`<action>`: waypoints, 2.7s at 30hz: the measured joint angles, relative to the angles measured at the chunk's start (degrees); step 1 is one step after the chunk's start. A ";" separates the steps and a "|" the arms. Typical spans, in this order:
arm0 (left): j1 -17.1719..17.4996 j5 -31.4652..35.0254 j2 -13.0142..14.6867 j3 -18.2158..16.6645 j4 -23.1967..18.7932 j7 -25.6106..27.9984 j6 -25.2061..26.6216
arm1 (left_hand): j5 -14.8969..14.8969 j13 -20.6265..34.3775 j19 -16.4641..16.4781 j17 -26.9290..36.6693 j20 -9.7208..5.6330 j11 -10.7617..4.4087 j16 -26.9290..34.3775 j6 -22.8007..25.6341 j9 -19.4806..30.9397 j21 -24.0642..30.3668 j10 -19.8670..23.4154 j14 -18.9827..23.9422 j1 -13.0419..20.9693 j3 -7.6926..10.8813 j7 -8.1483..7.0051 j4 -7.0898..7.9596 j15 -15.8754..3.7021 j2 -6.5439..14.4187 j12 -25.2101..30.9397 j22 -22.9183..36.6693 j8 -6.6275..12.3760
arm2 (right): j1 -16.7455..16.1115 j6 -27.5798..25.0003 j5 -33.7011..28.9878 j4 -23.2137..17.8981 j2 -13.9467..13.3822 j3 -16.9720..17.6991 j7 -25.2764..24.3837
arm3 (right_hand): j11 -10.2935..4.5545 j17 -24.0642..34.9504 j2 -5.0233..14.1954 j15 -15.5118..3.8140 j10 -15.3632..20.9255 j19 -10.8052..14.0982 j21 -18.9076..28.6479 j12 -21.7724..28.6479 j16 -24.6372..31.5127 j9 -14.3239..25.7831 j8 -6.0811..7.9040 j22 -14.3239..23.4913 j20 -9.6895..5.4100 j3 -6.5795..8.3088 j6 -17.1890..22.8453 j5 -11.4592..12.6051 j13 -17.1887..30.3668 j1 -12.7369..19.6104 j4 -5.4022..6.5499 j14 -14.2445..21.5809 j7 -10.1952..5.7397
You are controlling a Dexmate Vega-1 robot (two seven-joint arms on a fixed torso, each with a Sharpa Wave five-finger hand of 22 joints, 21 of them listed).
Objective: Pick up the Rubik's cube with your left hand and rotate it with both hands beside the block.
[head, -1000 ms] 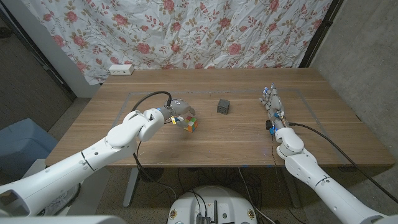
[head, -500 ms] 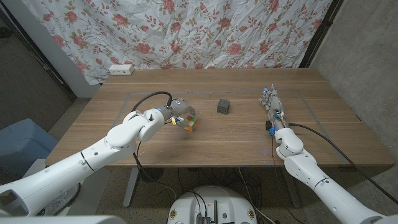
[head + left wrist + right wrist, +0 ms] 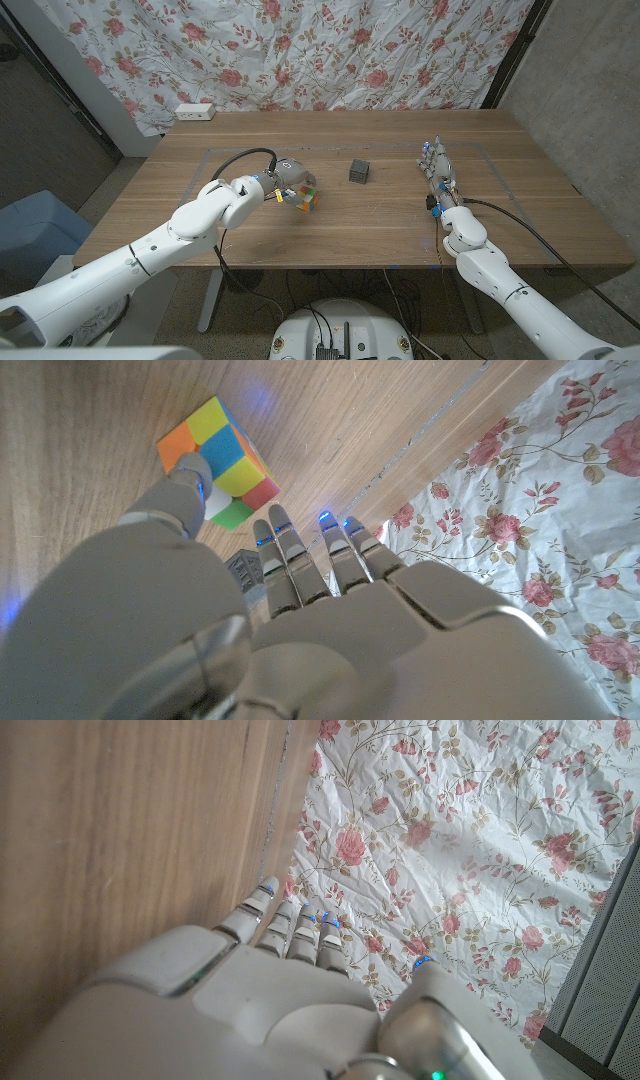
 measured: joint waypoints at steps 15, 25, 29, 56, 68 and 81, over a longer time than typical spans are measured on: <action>0.25 -0.54 0.03 -0.19 0.15 0.87 -0.33 | 0.00 1.32 1.77 0.27 -0.54 -0.20 0.50 3.53 -0.04 0.44 3.52 2.14 0.91 -1.46 0.40 -0.09 -0.08 0.91 1.18 0.00 1.01 | 0.02 0.05 0.01 0.15 0.09 -0.05 0.00 | 0.00 -0.27 0.00 0.00 0.00 0.00 0.00 0.00 0.00 0.00 0.00 0.00 0.00 0.15 0.00 0.00 0.00 0.00 -0.16 0.00 0.00; 0.59 -0.63 0.17 -0.33 0.07 1.47 -0.35 | 0.00 2.17 2.13 0.27 -0.91 -0.21 0.50 6.73 0.11 0.44 6.18 3.27 1.89 -2.27 0.57 0.06 -0.22 1.89 1.72 -0.01 2.50 | -0.23 0.09 0.14 0.10 0.09 -0.05 0.04 | 0.00 -0.27 0.00 0.00 0.00 0.00 0.00 0.00 0.00 0.00 0.00 0.00 0.00 0.31 0.00 0.00 0.00 0.00 -0.32 0.00 0.00; 0.85 -0.63 0.24 -0.41 -0.15 1.62 -0.31 | -0.01 2.56 2.65 0.26 -0.81 -0.20 0.57 8.48 0.07 0.44 7.40 3.76 2.21 -2.58 0.84 0.20 -0.10 2.20 2.25 -0.01 3.20 | -0.33 0.11 0.20 -0.01 0.05 -0.02 0.08 | 0.00 -0.54 0.00 0.00 0.00 0.00 0.00 0.00 0.00 0.00 0.00 0.00 0.00 0.31 0.00 0.00 0.00 0.00 -0.32 0.00 0.00; 1.97 0.72 0.95 -1.57 -1.36 2.60 1.03 | -0.37 3.99 3.98 0.53 -1.10 -0.29 1.27 13.37 0.07 0.44 10.58 6.01 3.17 -4.40 2.27 0.14 -0.31 3.36 2.72 -0.01 5.43 | -1.05 0.02 0.44 -1.04 -0.52 0.22 0.23 | 0.00 -0.53 0.54 0.00 0.00 0.00 0.00 0.00 0.21 0.00 0.00 0.00 0.00 0.87 0.23 0.00 0.00 -0.53 -0.40 0.00 -0.21; 2.06 0.75 1.16 -2.51 -1.96 2.95 1.44 | -0.64 4.39 4.49 0.80 -1.42 -0.10 1.48 13.89 0.07 0.44 11.39 6.72 2.93 -4.98 2.15 0.40 -0.42 4.02 3.13 -0.01 5.55 | -1.11 -0.06 0.17 -1.45 -0.67 0.26 0.15 | 0.21 -0.80 0.53 0.00 0.20 -0.22 0.00 0.00 0.21 0.00 0.00 0.00 0.22 0.87 0.52 0.00 0.00 -0.53 -0.40 0.00 0.09; 2.88 -0.85 1.07 -3.98 -2.90 3.91 2.60 | -0.44 4.82 4.69 0.80 -1.21 0.19 1.70 14.69 0.07 0.44 12.35 7.44 2.86 -5.66 2.36 0.29 -0.31 4.09 3.34 0.30 5.56 | -1.17 -0.09 -0.04 -1.86 -0.81 0.27 0.11 | 0.21 -0.79 -0.22 0.01 0.20 -0.22 0.00 0.00 0.21 0.00 0.00 0.00 0.22 0.86 0.52 0.00 0.00 -1.28 -0.40 -0.01 0.09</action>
